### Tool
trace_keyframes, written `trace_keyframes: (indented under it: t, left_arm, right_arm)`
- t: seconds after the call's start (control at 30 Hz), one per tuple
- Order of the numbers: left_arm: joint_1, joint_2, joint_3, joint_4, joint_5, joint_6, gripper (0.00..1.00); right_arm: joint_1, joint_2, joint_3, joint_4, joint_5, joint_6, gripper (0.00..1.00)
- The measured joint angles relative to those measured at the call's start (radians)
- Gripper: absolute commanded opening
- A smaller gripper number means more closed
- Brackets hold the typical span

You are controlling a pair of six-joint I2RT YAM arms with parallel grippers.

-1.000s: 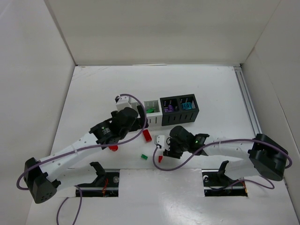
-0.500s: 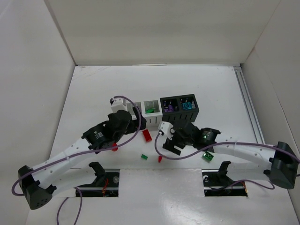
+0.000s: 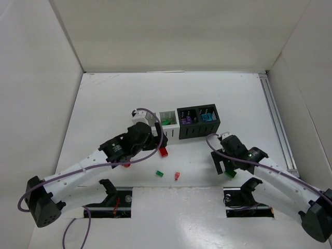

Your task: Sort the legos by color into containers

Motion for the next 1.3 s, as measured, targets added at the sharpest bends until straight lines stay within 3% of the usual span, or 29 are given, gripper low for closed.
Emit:
trace_keyframes:
  t: [0.33, 0.47, 0.57, 0.7, 0.77, 0.83, 1.03, 1.3]
  left_arm:
    - [0.000, 0.016, -0.006, 0.035, 0.019, 0.051, 1.00]
    - [0.000, 0.016, -0.007, 0.039, 0.019, 0.059, 1.00]
    - [0.000, 0.016, -0.008, 0.039, 0.018, 0.062, 1.00]
    - [0.000, 0.016, -0.008, 0.039, 0.018, 0.063, 1.00]
    - [0.000, 0.016, -0.008, 0.039, 0.017, 0.063, 1.00]
    - [0.000, 0.016, -0.008, 0.039, 0.015, 0.062, 1.00]
    - [0.000, -0.001, -0.012, 0.036, 0.013, 0.035, 1.00]
    - [0.000, -0.093, -0.123, -0.002, 0.019, -0.095, 1.00]
  right_arm:
    - [-0.020, 0.007, -0.052, -0.016, -0.119, 0.035, 0.96]
    - [-0.020, 0.031, -0.052, -0.016, -0.144, 0.038, 0.78]
    - [-0.021, 0.025, -0.053, -0.016, -0.158, 0.039, 0.57]
    - [-0.021, -0.014, -0.062, -0.016, -0.174, 0.042, 0.38]
    - [-0.021, -0.028, -0.066, -0.016, -0.177, 0.044, 0.23]
    - [-0.021, -0.031, -0.067, -0.008, -0.183, 0.031, 0.15]
    - [0.054, 0.008, 0.008, 0.131, -0.207, -0.119, 0.16]
    - [0.104, 0.335, 0.496, 0.482, -0.261, -0.404, 0.20]
